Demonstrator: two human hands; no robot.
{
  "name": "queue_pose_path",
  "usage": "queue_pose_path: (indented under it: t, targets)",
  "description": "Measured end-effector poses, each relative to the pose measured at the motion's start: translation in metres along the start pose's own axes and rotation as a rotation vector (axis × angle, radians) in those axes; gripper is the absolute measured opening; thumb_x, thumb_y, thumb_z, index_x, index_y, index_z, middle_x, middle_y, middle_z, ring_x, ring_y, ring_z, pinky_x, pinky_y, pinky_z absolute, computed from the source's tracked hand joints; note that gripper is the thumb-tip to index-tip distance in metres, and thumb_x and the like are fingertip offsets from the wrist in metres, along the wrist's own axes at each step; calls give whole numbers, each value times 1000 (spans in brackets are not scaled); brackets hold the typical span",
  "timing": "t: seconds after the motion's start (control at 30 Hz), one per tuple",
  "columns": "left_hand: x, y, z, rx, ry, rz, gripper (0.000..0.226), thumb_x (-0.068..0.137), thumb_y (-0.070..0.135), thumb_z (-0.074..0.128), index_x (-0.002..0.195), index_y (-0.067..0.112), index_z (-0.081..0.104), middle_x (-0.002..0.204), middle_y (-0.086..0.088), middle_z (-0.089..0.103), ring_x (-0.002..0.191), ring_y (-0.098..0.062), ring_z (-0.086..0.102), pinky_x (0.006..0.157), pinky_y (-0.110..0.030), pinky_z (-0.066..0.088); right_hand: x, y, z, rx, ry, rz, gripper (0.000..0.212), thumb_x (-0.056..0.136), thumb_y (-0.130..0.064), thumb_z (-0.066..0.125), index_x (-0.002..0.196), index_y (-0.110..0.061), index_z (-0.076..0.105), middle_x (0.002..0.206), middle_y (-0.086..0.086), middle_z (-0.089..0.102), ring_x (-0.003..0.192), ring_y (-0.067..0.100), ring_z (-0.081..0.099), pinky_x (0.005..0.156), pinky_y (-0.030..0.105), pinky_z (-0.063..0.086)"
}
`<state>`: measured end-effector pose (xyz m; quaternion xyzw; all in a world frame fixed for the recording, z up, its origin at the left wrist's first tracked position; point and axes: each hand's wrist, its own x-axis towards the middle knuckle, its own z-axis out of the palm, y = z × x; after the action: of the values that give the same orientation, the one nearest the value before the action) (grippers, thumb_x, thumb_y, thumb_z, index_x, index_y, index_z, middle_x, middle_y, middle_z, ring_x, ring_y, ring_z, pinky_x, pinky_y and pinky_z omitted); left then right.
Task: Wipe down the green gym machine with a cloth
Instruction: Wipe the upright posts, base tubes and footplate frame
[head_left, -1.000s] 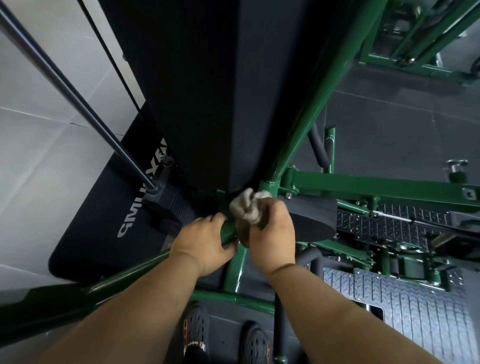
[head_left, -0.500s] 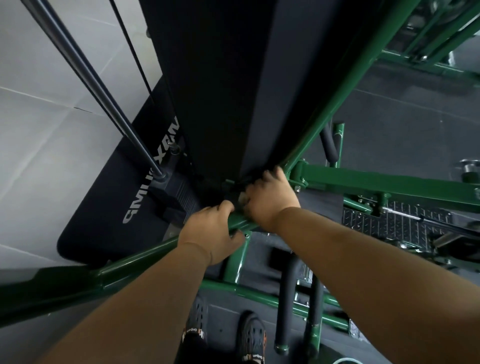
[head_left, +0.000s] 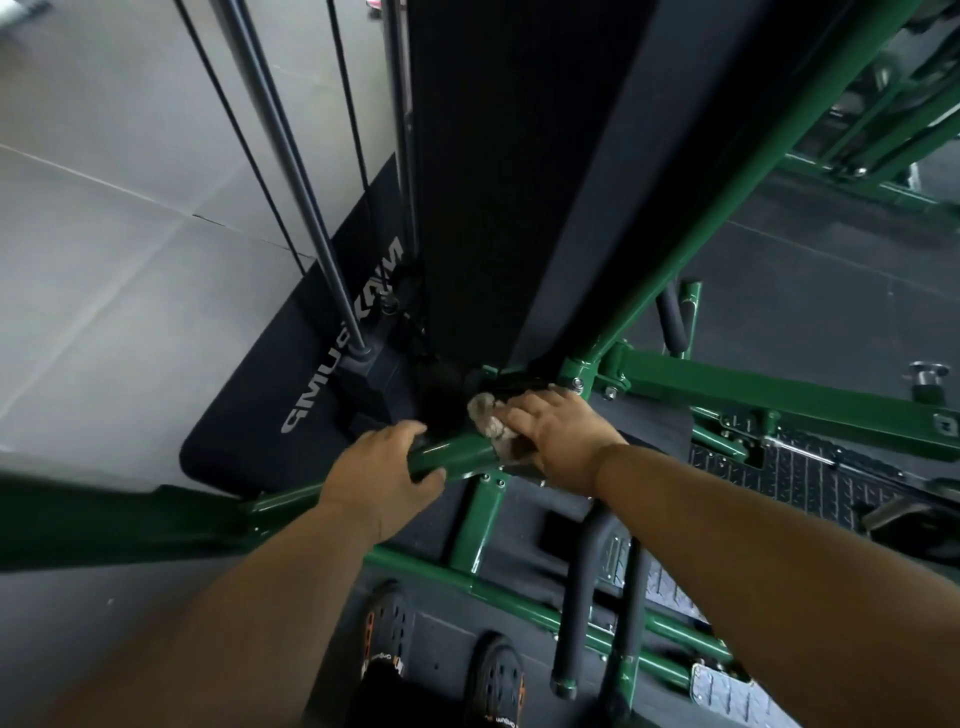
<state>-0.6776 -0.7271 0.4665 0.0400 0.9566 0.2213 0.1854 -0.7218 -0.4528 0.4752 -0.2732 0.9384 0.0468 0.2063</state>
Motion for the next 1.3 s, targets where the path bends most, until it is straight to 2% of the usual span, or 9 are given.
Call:
queue_pose_path:
  t: [0.1,0.23,0.53,0.73,0.83,0.93,1.07,1.17,1.3]
  targets:
    - [-7,-15,0,163,-35,47,82,84,79,52,149,30,47,130,11,62,122,-16,50,109,-36,44,16,-5,-9,-42,-47,-33,87,92,-36,70,160,-35,16,139,1,52,121,30,55,105,44,48]
    - [0,-8,-2,143,-80,9,91,78,84,53,153,34,41,136,12,59,127,-16,51,111,-37,45,26,-20,-15,-105,-58,-53,71,92,-27,69,153,-28,31,129,5,54,110,29,57,91,43,53]
    - [-2,-12,5,11,46,-58,69,97,46,42,163,30,28,160,1,47,141,-23,48,113,-42,44,46,-99,-6,75,75,-102,63,96,-32,66,150,-21,34,140,7,47,122,30,51,102,42,46]
    - [0,-13,10,90,54,-35,63,99,44,40,159,30,36,152,5,54,134,-19,53,109,-40,47,25,-40,26,83,206,-46,85,89,-34,71,159,-22,25,140,8,52,133,33,51,124,45,32]
    - [0,-13,11,130,70,-26,58,101,47,39,157,32,40,149,9,57,132,-15,54,107,-38,49,7,-2,46,106,388,22,92,73,-35,87,147,-16,36,127,12,63,120,37,64,114,50,46]
    - [1,-11,13,137,79,-30,54,101,48,42,153,33,46,142,11,62,127,-15,56,102,-37,51,-9,-2,57,89,468,88,88,78,-32,87,149,-13,38,139,16,58,131,37,57,116,50,44]
    - [2,-12,14,146,86,-31,47,98,48,46,142,33,54,128,11,67,113,-16,59,90,-37,52,-23,-46,69,398,624,303,65,77,-15,84,136,-13,57,144,18,54,137,39,48,119,52,39]
    - [0,-11,15,155,108,-20,42,95,50,46,132,33,59,118,12,69,104,-16,61,82,-35,51,-32,-79,67,793,708,597,37,88,-11,76,122,-13,63,146,9,48,132,24,46,114,35,38]
    - [2,-14,16,178,117,-2,45,88,56,34,119,34,60,105,14,68,96,-14,59,74,-33,49,-30,-86,38,1501,651,1091,16,100,-21,63,108,-20,50,121,5,60,95,15,62,82,30,48]
